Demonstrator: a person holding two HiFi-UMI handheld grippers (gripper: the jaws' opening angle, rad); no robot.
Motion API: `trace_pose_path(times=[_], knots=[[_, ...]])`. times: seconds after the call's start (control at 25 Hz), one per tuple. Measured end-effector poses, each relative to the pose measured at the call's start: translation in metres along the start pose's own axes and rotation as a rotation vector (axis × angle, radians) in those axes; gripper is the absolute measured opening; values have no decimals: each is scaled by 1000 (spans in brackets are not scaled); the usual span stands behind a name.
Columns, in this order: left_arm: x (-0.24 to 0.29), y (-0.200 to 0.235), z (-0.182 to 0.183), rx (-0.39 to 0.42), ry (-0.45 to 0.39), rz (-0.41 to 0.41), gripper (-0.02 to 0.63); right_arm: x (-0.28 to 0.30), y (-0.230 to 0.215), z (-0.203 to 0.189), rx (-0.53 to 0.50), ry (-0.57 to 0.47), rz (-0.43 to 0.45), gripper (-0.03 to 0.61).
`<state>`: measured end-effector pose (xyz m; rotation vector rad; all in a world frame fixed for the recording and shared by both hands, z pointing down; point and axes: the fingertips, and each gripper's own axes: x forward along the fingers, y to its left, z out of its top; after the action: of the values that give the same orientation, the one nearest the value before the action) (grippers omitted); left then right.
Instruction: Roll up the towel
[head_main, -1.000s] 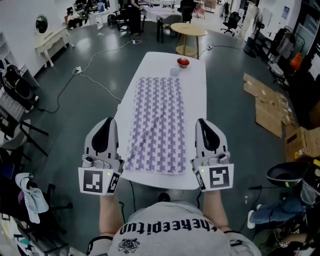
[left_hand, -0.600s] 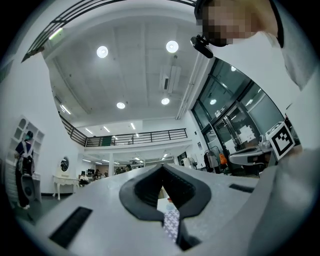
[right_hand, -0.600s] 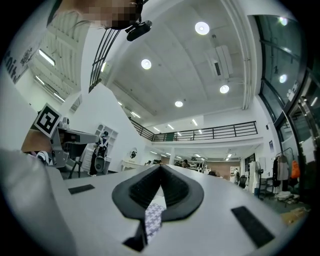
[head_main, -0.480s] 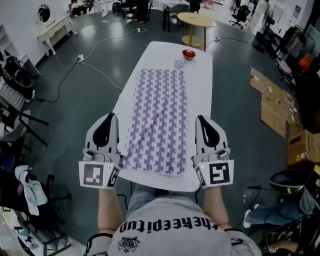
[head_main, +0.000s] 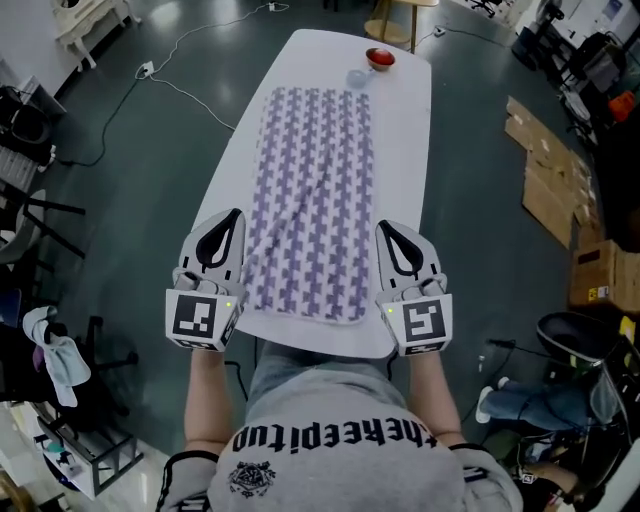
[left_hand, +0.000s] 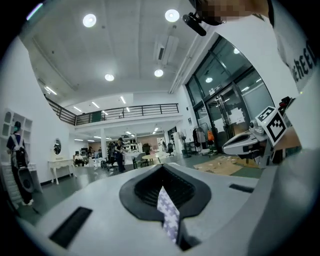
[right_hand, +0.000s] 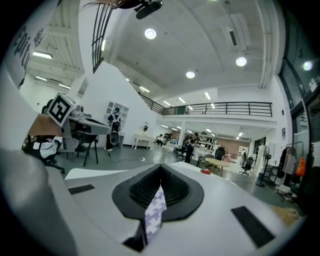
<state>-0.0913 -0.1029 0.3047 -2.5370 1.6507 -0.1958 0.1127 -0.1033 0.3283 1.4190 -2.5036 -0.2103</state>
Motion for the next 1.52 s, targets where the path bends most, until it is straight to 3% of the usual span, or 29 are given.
trace_pose_path(times=[0.36,0.56,0.8,0.92,1.04,1.2,1.4,1.52], knots=[[-8,-36,-118,109,317,-225,6,1,53,-96,-46,269,190,3],[-37,-65,-193,224,490,-393,6,-18,85,-147,-73,401,310,3],[-76,-76,-252,308,653,-522,36,-49,123,-196,-89,536,484,3],[-93,-77,-271,341,707,-563,70,-63,138,-216,-115,588,549,22],[-106,-75,-285,349,747,-585,97,-75,152,-238,-169,651,615,96],[-115,-76,-294,353,787,-607,131,-82,154,-263,-267,712,662,123],[-128,-74,-304,355,819,-621,161,-81,155,-281,-337,756,633,118],[-132,-78,-304,361,827,-627,167,-90,150,-279,-334,760,619,7]])
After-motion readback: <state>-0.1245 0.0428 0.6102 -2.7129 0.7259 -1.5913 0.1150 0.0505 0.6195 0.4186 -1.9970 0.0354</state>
